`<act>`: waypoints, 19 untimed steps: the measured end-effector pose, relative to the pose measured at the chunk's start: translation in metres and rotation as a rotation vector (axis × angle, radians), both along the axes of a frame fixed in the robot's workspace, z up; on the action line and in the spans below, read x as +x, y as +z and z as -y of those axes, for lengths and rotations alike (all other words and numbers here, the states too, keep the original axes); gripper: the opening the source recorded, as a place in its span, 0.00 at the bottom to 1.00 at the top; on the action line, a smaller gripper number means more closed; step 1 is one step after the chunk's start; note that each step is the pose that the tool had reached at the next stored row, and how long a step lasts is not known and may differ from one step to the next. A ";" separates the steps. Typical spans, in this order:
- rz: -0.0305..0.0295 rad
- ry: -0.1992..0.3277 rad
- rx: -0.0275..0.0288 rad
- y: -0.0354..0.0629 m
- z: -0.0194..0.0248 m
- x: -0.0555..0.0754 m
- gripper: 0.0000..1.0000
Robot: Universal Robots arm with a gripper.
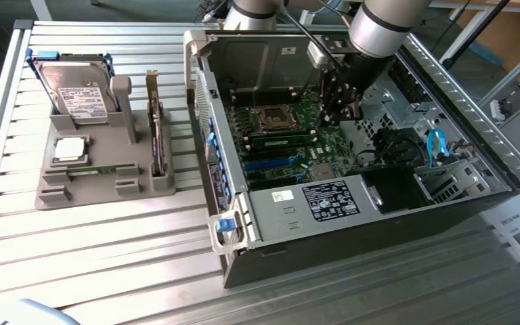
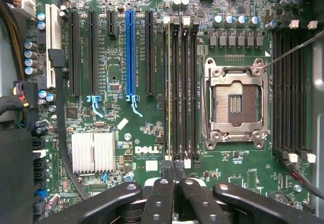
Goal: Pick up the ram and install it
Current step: 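Press down the ram until it locks into place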
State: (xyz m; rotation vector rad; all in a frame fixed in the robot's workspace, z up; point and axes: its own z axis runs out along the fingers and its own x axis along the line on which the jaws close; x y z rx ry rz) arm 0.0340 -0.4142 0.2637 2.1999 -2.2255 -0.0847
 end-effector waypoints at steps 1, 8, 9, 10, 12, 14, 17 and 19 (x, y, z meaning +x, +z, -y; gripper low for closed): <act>0.0000 0.000 0.0000 0.0000 0.0000 -0.001 0.10; 0.0007 0.000 0.0000 0.0000 0.0000 -0.008 0.10; 0.0008 0.000 0.0000 0.0000 0.0000 -0.009 0.10; 0.0010 0.000 0.0001 0.0000 0.0000 -0.010 0.10; 0.0014 0.000 0.0001 0.0000 0.0000 -0.012 0.10; 0.0019 0.000 0.0000 0.0000 0.0000 -0.015 0.10; 0.0030 0.000 0.0000 0.0000 0.0000 -0.018 0.10; 0.0039 0.000 0.0000 0.0000 0.0000 -0.021 0.10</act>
